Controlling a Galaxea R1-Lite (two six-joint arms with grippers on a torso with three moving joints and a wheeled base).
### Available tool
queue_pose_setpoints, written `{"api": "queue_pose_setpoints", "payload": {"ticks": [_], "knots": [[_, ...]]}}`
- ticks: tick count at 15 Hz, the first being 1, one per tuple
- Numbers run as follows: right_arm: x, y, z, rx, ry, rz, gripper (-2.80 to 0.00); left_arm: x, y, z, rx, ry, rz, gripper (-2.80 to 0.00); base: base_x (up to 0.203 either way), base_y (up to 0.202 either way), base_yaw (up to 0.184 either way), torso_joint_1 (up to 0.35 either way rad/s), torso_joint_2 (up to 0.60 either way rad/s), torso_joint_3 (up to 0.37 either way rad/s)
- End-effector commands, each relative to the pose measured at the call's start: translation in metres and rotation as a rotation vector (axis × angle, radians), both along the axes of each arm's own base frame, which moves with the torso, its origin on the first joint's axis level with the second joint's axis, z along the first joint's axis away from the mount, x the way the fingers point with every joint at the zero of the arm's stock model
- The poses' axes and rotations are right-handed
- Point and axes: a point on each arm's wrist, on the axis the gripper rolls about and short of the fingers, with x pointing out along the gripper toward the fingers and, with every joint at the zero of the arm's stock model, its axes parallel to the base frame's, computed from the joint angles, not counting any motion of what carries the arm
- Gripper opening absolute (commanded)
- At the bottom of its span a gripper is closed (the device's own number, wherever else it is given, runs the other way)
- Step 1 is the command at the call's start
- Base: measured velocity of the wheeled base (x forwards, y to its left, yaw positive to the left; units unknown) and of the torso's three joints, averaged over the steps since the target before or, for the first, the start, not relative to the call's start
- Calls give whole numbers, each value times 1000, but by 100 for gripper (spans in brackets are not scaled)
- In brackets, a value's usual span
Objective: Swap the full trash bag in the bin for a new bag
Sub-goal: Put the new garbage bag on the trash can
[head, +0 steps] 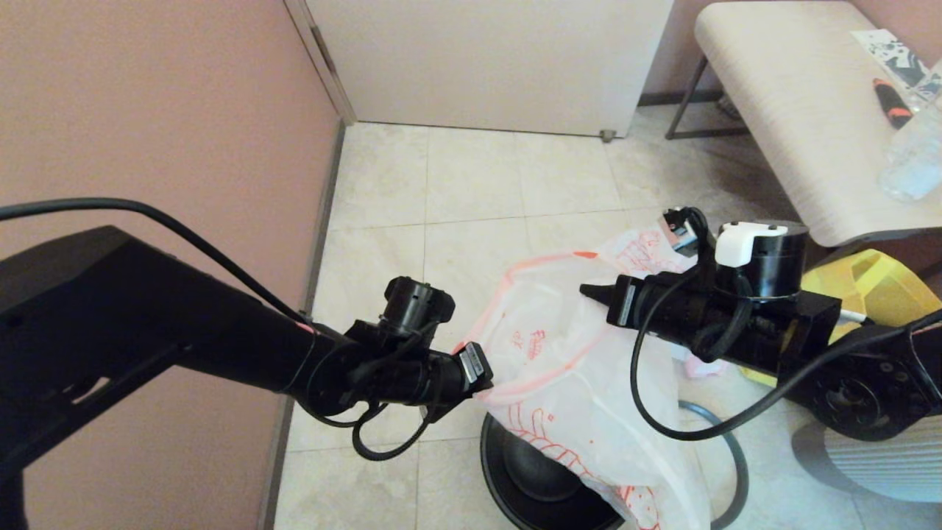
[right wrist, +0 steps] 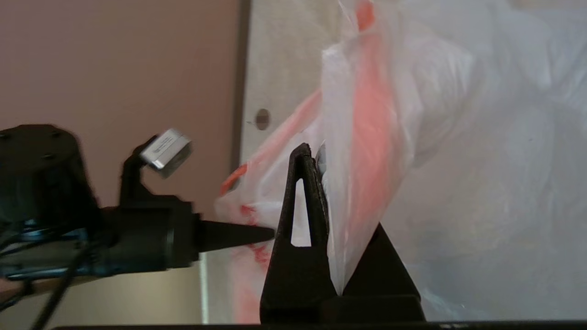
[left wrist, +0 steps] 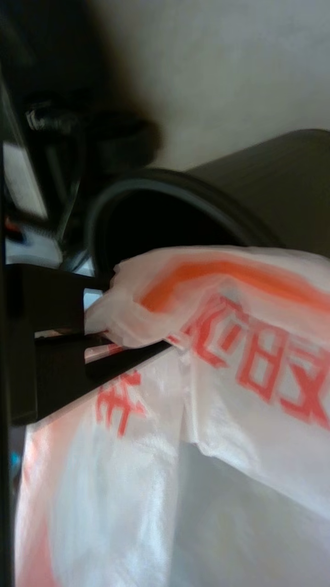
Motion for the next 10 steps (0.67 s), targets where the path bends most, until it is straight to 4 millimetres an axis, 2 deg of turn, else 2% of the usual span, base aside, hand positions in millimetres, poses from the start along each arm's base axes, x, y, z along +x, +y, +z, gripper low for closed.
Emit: {"api": "queue_pose_setpoints", "payload": {"ticks": [1, 2, 4, 6, 8, 10], "knots": [[23, 13, -9, 12, 2, 24, -280, 11, 6, 5, -11, -24, 24, -280, 0, 0, 0, 0, 0, 0], [31, 20, -5, 27, -20, 39, -280, 10, 15, 23, -29, -68, 35, -280, 0, 0, 0, 0, 0, 0], [28, 35, -5, 30, -26, 76, -280, 1, 33, 48, -23, -109, 34, -280, 0, 0, 0, 0, 0, 0], [19, 29, -5, 21, -15, 63, -280, -13, 46, 48, 21, -78, 22, -280, 0, 0, 0, 0, 0, 0], [-10, 9, 1, 3, -6, 24, -280, -22, 50, 41, 57, -69, 27, -280, 0, 0, 0, 0, 0, 0], [-40, -10, -6, -47, 30, -37, -280, -24, 51, 36, 76, -67, 42, -280, 0, 0, 0, 0, 0, 0]]}}
